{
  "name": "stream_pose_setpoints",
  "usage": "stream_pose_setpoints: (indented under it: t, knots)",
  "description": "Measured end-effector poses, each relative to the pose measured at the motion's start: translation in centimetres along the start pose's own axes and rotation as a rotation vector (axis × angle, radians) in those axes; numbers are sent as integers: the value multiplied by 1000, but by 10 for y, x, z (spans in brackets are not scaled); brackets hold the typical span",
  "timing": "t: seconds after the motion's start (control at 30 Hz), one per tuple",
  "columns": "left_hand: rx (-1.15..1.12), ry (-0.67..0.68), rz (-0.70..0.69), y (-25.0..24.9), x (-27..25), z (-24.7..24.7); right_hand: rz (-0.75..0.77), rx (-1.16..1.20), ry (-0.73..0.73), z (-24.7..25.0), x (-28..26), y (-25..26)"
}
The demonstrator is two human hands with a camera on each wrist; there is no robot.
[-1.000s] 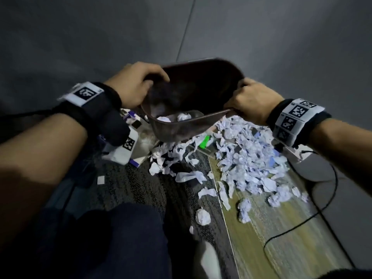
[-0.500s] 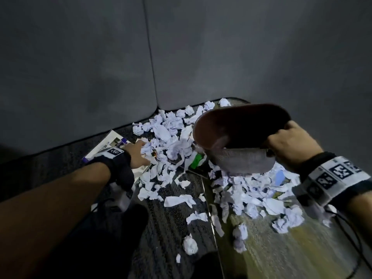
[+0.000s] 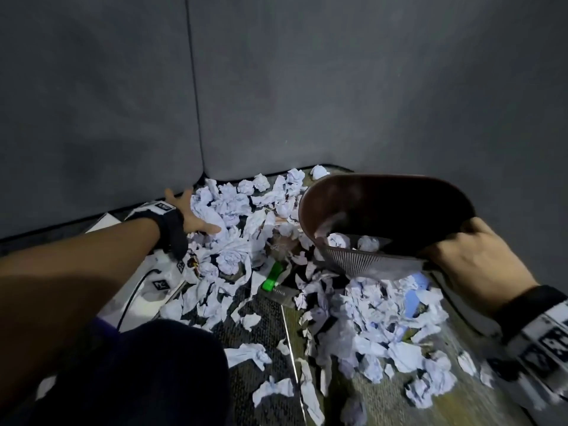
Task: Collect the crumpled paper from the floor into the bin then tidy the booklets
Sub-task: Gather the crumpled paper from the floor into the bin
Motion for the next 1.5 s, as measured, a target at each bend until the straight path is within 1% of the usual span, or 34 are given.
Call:
stream_pose_setpoints:
  t: [0.07, 0.13, 0.27, 0.33, 0.37, 0.47, 0.5, 0.57, 0.63, 0.7, 0.8, 0.93, 1.1, 1.17, 1.3, 1.4, 1.5]
  knots:
    - [-56, 2, 2, -7, -4, 2, -43, -28, 66, 6, -3, -1]
    - [-99, 24, 1, -13, -8, 7, -64, -32, 74, 13, -4, 2]
    - [-47, 56, -6, -14, 11, -1, -53, 35, -62, 18, -2, 17]
    - [-59, 69, -16, -15, 24, -16, -36, 52, -119, 13, -2, 24]
    - [-49, 76, -34, -18, 29, -23, -40, 51, -111, 10, -3, 24]
    - [165, 81, -94, -24, 32, -39, -60, 4, -31, 11, -3, 18]
    - [195, 74, -101, -25, 33, -42, -60, -11, -10, 13, -2, 14]
    - [183, 37, -102, -23, 35, -54, -44, -10, 10, 13, 1, 8]
    - [188, -35, -130, -21, 35, -59, -38, 6, -3, 10, 7, 5]
    - [175, -66, -156, -23, 38, -63, -71, 24, 20, 2, 4, 7]
    - [138, -77, -154, -30, 44, -67, -116, 74, 10, -11, -3, 12]
    - [177, -25, -189, -40, 44, -68, -148, 50, 34, -14, 0, -1]
    - [197, -45, -255, -51, 44, -48, -132, 58, 41, -4, 11, -10]
    - [194, -56, -285, -63, 40, -36, -118, 53, 41, -6, 11, -10]
    - [179, -119, -376, -101, 24, 2, -123, 106, 54, -4, 17, -16]
    - [78, -113, -408, -130, 7, 31, -157, 87, 142, -3, 23, -18]
    - [-75, -140, -395, -161, -14, 63, -168, 138, 180, -9, 25, -20]
Point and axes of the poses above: each hand's wrist, its own x-axis towards the middle knuckle, its own z-axis out of the back of the hand, y = z × x, the point moved 3 cm from there along x, towards the middle knuckle, and after that the axes turned 10 degrees about -y, right-handed, at the moved point
